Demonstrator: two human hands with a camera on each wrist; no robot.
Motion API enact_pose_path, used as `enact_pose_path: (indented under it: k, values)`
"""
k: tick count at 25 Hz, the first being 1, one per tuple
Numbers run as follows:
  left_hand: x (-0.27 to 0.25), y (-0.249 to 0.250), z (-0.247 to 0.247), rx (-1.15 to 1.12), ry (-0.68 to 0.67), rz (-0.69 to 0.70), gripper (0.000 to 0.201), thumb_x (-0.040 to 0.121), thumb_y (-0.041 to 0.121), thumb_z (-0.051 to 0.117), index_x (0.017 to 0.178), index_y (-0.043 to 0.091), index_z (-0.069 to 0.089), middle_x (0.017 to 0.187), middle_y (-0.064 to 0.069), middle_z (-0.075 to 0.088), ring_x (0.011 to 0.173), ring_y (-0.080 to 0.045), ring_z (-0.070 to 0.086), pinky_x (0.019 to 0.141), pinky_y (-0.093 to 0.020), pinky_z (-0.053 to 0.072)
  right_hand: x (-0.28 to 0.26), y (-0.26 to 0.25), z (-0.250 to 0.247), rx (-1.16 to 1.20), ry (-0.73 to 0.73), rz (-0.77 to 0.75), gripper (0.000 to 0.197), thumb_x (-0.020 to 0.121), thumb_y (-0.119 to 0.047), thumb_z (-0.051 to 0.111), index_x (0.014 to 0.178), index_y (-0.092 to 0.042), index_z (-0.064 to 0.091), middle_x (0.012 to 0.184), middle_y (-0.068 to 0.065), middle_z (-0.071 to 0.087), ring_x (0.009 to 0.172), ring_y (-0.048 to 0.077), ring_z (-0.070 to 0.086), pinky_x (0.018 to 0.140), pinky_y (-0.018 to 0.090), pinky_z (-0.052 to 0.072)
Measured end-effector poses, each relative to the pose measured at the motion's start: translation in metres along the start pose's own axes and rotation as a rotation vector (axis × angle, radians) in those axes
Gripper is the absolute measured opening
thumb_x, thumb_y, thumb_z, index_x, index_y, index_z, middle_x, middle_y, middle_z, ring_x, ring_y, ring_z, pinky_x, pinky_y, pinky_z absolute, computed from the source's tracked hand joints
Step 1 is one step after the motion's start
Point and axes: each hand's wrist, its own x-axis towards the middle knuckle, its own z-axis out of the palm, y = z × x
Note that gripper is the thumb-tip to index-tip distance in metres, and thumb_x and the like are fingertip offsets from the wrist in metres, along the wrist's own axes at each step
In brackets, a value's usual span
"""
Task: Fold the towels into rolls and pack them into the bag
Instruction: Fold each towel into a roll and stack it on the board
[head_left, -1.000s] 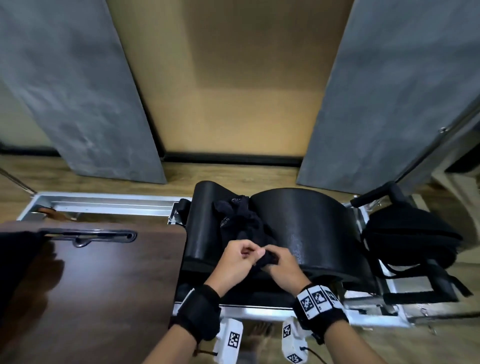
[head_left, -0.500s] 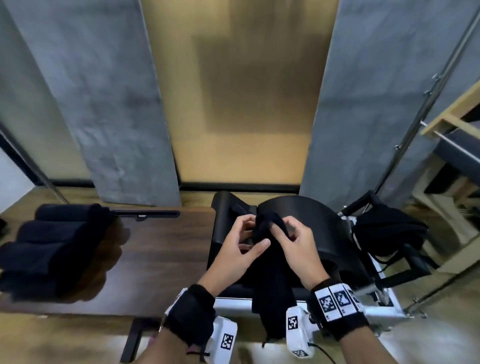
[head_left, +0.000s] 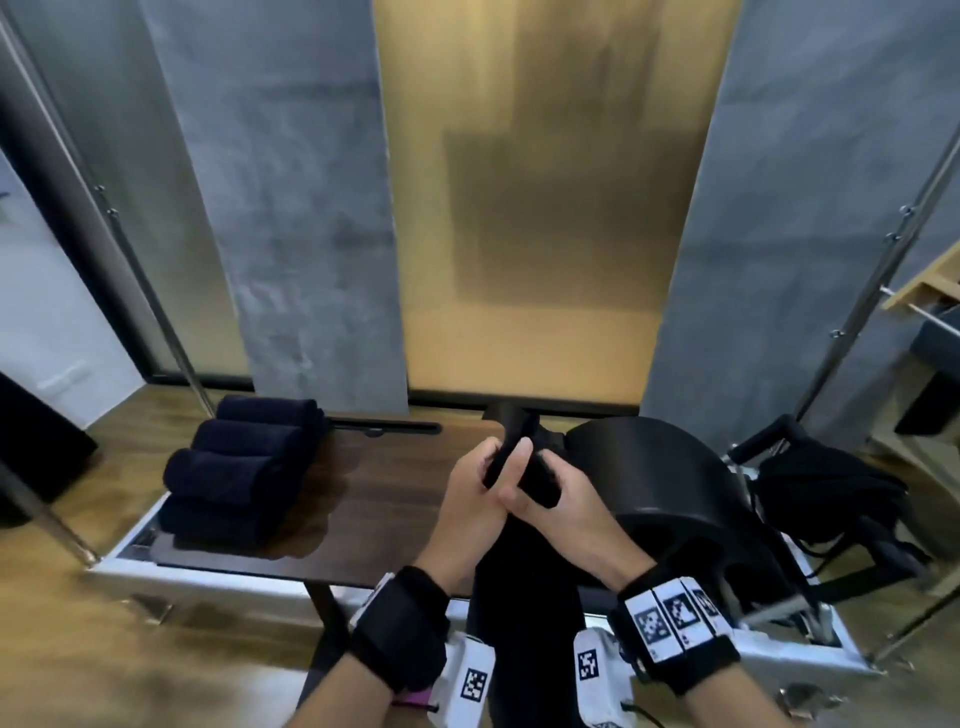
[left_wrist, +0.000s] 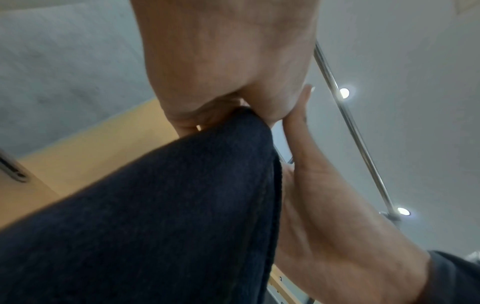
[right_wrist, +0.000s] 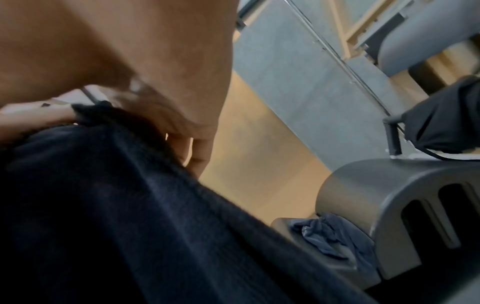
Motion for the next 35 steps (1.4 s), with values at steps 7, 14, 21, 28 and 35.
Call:
enact_pose_path:
  k: [7, 14, 21, 28, 35]
  values:
    - [-0.049, 0.005, -0.119, -0.163, -0.024, -0.098, 0.037, 0.113, 0.047, 0.043, 0.111, 0.033, 0.077, 0.109, 0.013, 0.078, 0.107, -0.002, 0.071, 0.089, -0.016, 0.051, -0.016, -0.029, 0.081, 0.041, 0.011, -0.121, 0.018, 0.106, -0.017, 0.059, 0.097, -0.023, 0.074, 0.093, -0.004, 0.075, 0.091, 0.014, 0.071, 0.081, 0.035, 0.055]
    - [-0.082, 0.003, -0.195, 0.074, 0.003, 0.067, 0.033, 0.092, 0.051, 0.079, 0.104, 0.027, 0.06, 0.1, 0.008, 0.075, 0.094, -0.006, 0.074, 0.078, -0.024, 0.058, -0.02, -0.066, 0.163, -0.028, 0.138, -0.166, 0.024, 0.106, -0.023, 0.061, 0.093, -0.009, 0.074, 0.087, 0.013, 0.074, 0.085, 0.034, 0.071, 0.077, 0.056, 0.055]
    - [-0.092, 0.006, -0.244, 0.19, -0.124, 0.228, 0.021, 0.107, 0.009, 0.055, 0.094, 0.02, 0.067, 0.086, 0.007, 0.069, 0.083, -0.009, 0.066, 0.076, -0.028, 0.051, -0.023, -0.092, 0.209, -0.134, 0.092, -0.233, 0.006, 0.096, -0.01, 0.074, 0.094, -0.015, 0.077, 0.088, 0.002, 0.075, 0.09, 0.027, 0.071, 0.082, 0.043, 0.055]
    - [-0.107, -0.033, -0.292, 0.302, -0.158, 0.179, 0.03, 0.101, 0.009, 0.062, 0.103, 0.037, 0.07, 0.097, 0.015, 0.075, 0.097, -0.005, 0.073, 0.083, -0.028, 0.059, -0.023, -0.111, 0.211, -0.048, 0.223, -0.197, 0.025, 0.098, 0.006, 0.064, 0.095, -0.012, 0.08, 0.092, 0.006, 0.079, 0.09, 0.017, 0.072, 0.081, 0.033, 0.057]
    - [-0.122, -0.067, -0.354, 0.386, 0.019, 0.043, 0.046, 0.092, -0.006, 0.074, 0.087, 0.04, 0.076, 0.086, 0.014, 0.079, 0.088, 0.0, 0.073, 0.078, -0.016, 0.055, -0.033, -0.105, 0.166, 0.046, 0.521, -0.119, 0.013, 0.101, -0.018, 0.069, 0.093, -0.016, 0.079, 0.086, 0.01, 0.079, 0.081, 0.017, 0.074, 0.074, 0.031, 0.058]
